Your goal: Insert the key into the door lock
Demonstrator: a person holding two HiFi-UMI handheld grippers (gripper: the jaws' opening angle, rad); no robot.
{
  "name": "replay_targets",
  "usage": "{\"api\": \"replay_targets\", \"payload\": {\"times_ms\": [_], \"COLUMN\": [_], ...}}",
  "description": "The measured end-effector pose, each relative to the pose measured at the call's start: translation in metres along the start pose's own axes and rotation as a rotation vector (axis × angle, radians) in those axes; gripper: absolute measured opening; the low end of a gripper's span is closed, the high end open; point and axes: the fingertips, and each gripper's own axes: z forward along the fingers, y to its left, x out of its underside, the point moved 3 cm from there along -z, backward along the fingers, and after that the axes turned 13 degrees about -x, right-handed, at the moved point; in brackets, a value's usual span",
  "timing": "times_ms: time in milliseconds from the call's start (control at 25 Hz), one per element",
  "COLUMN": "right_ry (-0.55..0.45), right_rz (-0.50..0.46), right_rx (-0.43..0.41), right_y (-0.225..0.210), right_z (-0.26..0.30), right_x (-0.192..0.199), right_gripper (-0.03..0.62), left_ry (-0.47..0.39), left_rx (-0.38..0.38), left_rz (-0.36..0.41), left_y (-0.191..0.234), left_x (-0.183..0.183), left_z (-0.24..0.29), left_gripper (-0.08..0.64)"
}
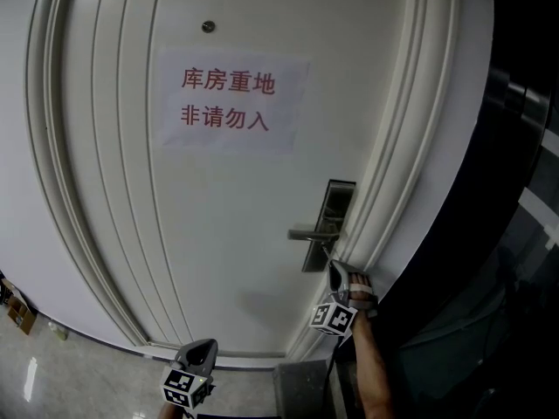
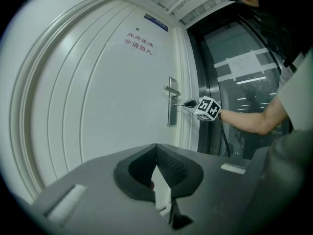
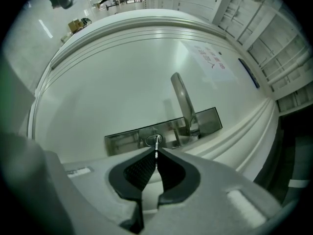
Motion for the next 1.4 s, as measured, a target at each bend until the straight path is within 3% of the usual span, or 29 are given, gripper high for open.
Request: {"api": "replay_targets", "payload": {"times_ms": [880,1400], "right_ry": [-0.001,0.071], "right_rz": [-0.040,-0.143], "right_rx": [0.003,-0.016], "right_y": [0.000,-0.002], "right_z": [0.010,0.017], "right_x": [0.002,-0.001], "right_gripper": [0.011,0.011], "left_ry": [0.007,0.002], "left_rx": [-0.006,-0.010], "left_rz": [-0.010,-0.020], "left_y": [0.001,0.005], "left_x": [0.003,0.003], "left_z": [0.010,0.011], "left_gripper": [0.002,0.002]}}
